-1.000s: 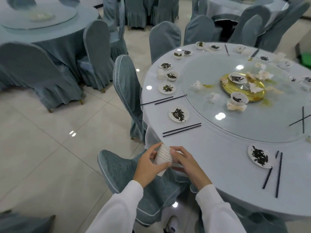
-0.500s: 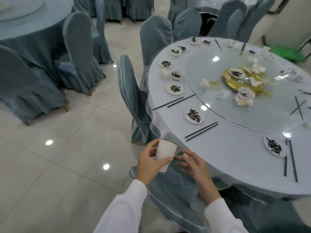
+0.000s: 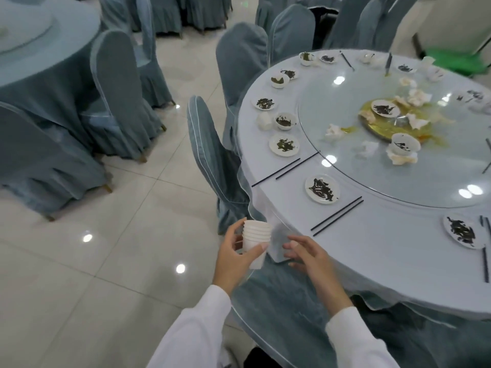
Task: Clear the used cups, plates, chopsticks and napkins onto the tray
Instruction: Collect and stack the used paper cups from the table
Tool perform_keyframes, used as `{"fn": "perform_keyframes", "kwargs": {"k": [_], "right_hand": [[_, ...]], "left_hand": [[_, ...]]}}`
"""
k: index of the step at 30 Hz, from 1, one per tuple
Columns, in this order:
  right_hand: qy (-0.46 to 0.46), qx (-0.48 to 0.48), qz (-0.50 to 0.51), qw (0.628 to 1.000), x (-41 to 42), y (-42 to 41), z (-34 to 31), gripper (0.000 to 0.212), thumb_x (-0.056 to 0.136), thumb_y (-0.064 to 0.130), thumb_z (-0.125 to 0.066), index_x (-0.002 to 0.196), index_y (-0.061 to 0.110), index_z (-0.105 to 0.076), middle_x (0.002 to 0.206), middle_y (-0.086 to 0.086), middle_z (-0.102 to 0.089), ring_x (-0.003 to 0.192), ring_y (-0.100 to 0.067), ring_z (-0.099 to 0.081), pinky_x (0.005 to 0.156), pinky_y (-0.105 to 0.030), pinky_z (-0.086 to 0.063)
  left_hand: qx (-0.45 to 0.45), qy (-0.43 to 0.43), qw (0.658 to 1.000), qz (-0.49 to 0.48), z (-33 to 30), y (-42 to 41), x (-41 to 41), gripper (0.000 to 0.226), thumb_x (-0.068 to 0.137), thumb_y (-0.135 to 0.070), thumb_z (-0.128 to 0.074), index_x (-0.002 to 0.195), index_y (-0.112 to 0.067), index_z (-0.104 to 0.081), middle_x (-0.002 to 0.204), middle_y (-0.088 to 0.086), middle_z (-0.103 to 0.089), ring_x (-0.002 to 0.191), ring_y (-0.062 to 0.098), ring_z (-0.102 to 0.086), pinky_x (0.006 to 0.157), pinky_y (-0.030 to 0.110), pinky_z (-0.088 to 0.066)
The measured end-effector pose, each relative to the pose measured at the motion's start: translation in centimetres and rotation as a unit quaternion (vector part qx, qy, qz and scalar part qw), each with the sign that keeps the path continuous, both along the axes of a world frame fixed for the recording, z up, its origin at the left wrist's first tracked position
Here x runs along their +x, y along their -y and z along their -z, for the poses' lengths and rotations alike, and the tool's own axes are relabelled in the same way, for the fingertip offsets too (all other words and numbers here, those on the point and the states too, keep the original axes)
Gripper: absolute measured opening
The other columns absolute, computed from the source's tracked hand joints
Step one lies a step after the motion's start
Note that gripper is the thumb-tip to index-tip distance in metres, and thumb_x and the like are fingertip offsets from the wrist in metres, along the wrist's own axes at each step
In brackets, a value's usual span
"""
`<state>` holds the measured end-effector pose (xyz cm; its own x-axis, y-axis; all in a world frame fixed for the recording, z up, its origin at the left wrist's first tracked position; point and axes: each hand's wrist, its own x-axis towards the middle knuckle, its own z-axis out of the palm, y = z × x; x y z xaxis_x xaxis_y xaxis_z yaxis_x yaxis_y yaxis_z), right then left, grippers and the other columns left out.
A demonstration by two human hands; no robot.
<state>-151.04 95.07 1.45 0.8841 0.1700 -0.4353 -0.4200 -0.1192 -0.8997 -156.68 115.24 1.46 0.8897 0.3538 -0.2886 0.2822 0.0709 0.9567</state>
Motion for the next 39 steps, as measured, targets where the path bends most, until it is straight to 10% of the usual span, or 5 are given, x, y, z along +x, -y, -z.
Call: {"fn": "perform_keyframes", "kwargs": {"k": [39], "right_hand": [[0.013, -0.088, 0.134, 0.987, 20.1, -28.9, 0.0, 0.016, 0.101, 0.031, -0.066, 0.115, 0.037, -0.068, 0.1, 0.011, -0.079, 0.092, -0.009, -0.075, 0.087, -0.039, -0.06]], "left_hand": [[-0.027, 0.02, 0.989, 0.141, -1.8, -30.7, 26.8, 0.066, 0.079, -0.03, -0.092, 0.129, -0.052, -0.055, 0.121, -0.009, -0.067, 0.107, 0.01, -0.066, 0.076, 0.022, -0.059]]}}
